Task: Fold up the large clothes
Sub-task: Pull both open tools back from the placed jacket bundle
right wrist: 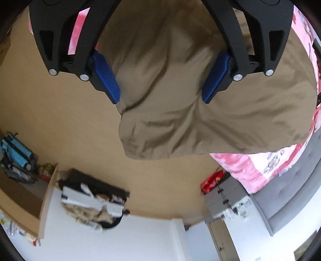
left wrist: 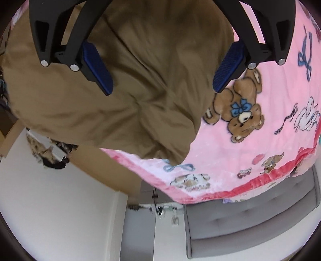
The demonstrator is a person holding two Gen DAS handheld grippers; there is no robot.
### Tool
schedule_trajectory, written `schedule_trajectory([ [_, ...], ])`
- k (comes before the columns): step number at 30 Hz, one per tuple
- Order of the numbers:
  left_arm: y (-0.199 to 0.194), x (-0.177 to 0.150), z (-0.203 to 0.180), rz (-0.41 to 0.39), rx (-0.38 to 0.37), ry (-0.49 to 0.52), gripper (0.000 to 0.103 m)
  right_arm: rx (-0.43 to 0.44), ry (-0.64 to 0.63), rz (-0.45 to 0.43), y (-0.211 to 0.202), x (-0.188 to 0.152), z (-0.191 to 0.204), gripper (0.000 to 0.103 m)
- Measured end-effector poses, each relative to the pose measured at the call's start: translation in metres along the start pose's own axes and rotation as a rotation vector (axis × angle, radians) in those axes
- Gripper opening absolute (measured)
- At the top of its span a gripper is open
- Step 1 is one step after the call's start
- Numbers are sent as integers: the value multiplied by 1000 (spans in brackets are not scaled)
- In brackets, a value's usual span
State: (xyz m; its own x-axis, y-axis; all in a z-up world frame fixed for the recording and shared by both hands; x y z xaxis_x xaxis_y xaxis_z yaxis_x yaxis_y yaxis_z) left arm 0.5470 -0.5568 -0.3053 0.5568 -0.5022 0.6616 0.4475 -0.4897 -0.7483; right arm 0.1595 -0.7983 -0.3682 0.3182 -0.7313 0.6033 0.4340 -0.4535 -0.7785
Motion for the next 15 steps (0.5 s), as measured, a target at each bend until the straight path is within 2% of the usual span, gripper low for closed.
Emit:
schedule_trajectory([
  [5,-52,-19,-36,-8,-75,16,98,11,-122,-62,-53,-23,42,93],
  [9,-90,-38,-59,-32,-63,-3,98,20,-191,-83,-98,-47,73,95],
  [15,-129,-65,-98,-42,-96,48,98,30,-155,-117,-143,-66,80,95],
])
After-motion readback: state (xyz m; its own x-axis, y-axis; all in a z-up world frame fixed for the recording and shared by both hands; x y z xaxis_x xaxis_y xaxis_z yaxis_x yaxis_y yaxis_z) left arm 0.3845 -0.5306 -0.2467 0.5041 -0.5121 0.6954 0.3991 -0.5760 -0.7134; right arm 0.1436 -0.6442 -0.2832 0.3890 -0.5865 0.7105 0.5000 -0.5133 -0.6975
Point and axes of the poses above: each gripper's, at about its wrist camera, not at the fingertips, and y roughly the way its jaws point, z to its left, x to its top, the point moved 4 cm from there along y, roughly the way its jaws point, and after that the axes turned 1 degree about -y, right-handed, at the moved point
